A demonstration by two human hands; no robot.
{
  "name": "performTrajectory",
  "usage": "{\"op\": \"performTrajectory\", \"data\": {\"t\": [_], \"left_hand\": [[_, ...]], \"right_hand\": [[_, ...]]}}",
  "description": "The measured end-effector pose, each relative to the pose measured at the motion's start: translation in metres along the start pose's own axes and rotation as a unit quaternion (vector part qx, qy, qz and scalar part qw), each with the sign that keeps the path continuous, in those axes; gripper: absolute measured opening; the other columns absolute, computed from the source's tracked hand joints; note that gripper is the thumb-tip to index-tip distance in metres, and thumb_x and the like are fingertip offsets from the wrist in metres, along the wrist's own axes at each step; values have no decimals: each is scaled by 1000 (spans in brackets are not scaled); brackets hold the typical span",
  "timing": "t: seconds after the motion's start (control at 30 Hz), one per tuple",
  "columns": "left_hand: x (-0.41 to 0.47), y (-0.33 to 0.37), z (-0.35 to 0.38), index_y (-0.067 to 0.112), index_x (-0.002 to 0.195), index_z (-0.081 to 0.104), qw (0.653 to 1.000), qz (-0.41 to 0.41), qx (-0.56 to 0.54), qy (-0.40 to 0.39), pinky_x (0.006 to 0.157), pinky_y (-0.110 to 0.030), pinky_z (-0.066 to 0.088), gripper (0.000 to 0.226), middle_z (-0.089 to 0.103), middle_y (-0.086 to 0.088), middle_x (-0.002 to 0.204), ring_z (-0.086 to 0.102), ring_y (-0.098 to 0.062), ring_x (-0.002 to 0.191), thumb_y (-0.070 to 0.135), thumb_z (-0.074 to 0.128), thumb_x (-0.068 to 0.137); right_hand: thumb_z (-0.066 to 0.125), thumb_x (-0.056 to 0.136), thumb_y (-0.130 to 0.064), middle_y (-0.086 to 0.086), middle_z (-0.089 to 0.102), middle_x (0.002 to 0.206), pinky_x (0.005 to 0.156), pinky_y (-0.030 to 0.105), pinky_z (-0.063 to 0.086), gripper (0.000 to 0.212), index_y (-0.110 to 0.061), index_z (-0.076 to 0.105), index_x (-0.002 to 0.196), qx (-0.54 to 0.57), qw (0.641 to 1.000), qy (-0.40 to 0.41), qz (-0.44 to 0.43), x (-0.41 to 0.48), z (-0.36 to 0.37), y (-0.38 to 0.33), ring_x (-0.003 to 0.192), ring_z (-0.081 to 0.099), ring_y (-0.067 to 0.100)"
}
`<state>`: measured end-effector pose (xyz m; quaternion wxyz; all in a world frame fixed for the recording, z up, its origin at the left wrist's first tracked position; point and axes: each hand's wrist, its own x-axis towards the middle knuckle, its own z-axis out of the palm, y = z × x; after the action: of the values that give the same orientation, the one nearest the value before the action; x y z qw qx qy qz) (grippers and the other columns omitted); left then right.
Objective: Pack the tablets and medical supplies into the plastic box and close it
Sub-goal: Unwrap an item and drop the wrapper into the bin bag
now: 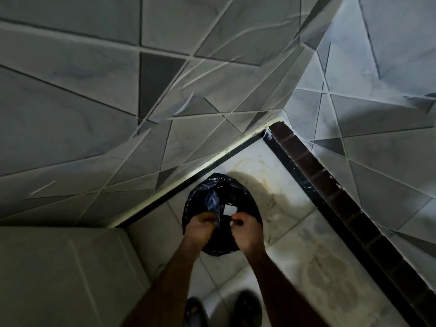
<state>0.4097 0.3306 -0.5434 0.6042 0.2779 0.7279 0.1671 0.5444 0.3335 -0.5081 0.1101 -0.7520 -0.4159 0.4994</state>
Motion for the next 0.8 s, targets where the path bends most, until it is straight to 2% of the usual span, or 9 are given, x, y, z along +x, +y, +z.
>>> {"op": "performTrajectory", "data": {"t": [0.07, 0.13, 0.2, 0.33, 0.47, 0.53, 0.63, 0.73, 0.8], "left_hand": [[-26, 17, 2, 21, 92, 72, 1000, 1, -3, -1, 85, -41, 53, 32, 70, -24, 105, 67, -39, 89, 27, 58, 63], [-61, 39, 4, 25, 86, 73, 999, 21, -34, 3, 96, -47, 53, 20, 72, -19, 104, 68, -37, 99, 21, 62, 70], [-96, 57, 3, 26, 83, 73, 997, 39, -67, 12, 95, -47, 54, 17, 74, -13, 99, 70, -30, 96, 13, 63, 78], [-163, 87, -10, 26, 92, 74, 993, 68, -92, 38, 89, -44, 57, 18, 76, -1, 94, 72, -18, 89, 17, 61, 82], [-245, 125, -31, 24, 96, 72, 984, 112, -113, 78, 88, -39, 57, 17, 75, 2, 96, 71, -16, 92, 16, 59, 90], [-283, 142, -45, 24, 98, 71, 978, 132, -132, 91, 88, -40, 57, 16, 75, 2, 97, 71, -16, 93, 17, 60, 90], [-331, 164, -65, 24, 99, 72, 967, 171, -157, 103, 89, -43, 56, 15, 76, 2, 96, 72, -17, 92, 22, 63, 87], [-376, 185, -84, 23, 96, 73, 950, 215, -185, 128, 87, -35, 57, 14, 76, 2, 93, 72, -18, 93, 15, 64, 88], [-399, 196, -94, 23, 96, 73, 939, 244, -195, 143, 90, -37, 57, 14, 76, 1, 95, 71, -18, 95, 15, 66, 86]], "right_hand": [[55, 91, -8, 8, 71, 106, 79, 19, 40, 24, -8, 69, 110, 9, 1000, -8, -8, -28, -15, -14, 100, 64, 22], [55, 92, -11, 5, 71, 104, 74, 20, 39, 22, -12, 70, 108, 20, 1000, -10, -19, -60, -30, -29, 92, 62, 16], [55, 92, -11, 1, 71, 103, 78, 22, 45, 23, -16, 71, 108, 35, 999, -14, -17, -92, -45, -44, 91, 63, 13], [55, 87, -15, -6, 73, 104, 88, 34, 55, 28, -30, 71, 106, 53, 998, -7, -14, -149, -72, -72, 94, 67, 13], [58, 90, -19, -15, 70, 94, 80, 24, 53, 24, -42, 66, 90, 74, 996, 17, -56, -209, -104, -109, 87, 65, 5], [60, 90, -19, -16, 68, 94, 85, 27, 52, 28, -46, 61, 86, 83, 992, 37, -88, -236, -121, -130, 90, 64, 7], [63, 90, -19, -14, 71, 98, 90, 40, 55, 21, -39, 67, 90, 109, 984, 49, -131, -272, -139, -157, 94, 67, 10], [63, 89, -14, -12, 73, 98, 93, 42, 55, 19, -29, 71, 98, 148, 973, 50, -173, -310, -151, -187, 96, 68, 9], [62, 90, -15, -11, 73, 99, 93, 42, 55, 19, -29, 70, 100, 158, 966, 45, -199, -332, -155, -205, 98, 67, 8]]}}
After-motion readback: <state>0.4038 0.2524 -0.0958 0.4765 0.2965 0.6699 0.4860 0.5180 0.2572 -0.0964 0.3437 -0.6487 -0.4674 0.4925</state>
